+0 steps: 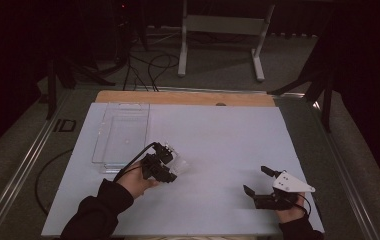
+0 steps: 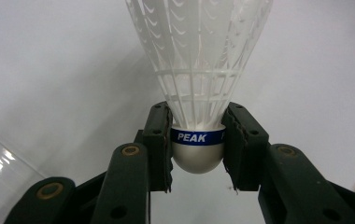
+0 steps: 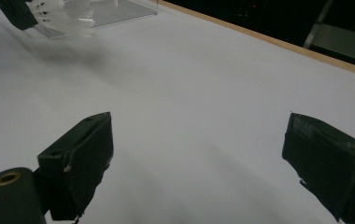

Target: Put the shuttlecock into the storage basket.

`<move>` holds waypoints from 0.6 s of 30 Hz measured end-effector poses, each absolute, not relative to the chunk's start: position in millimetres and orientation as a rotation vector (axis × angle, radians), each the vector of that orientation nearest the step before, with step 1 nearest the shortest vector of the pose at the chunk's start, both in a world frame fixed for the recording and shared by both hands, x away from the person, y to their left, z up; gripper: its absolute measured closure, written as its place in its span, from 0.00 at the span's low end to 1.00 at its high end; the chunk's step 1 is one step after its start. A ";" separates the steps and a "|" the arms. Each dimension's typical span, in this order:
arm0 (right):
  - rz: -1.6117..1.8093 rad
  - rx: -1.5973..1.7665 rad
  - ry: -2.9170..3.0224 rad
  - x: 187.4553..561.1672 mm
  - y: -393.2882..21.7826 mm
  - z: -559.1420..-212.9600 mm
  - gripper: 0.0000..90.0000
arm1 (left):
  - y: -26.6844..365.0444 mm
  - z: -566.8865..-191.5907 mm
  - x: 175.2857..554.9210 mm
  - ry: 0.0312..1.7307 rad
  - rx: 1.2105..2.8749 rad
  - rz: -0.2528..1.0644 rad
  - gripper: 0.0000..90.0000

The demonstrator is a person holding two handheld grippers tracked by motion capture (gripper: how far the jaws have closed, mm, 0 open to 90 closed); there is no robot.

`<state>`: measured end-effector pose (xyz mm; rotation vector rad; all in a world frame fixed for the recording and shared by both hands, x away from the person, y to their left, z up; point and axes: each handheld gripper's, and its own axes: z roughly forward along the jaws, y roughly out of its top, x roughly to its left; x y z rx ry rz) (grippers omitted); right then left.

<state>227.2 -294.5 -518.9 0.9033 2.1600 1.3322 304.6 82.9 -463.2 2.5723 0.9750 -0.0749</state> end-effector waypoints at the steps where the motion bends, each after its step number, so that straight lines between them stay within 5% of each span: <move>1: 1.330 0.904 2.160 227.1 -294.5 -518.8 0.10 | 83.9 -461.2 304.6 0.963 2.581 -0.078 0.73; 18: 1.335 0.899 2.162 227.6 -294.3 -519.2 0.10 | 95.8 -428.2 298.8 0.827 2.590 -0.078 0.73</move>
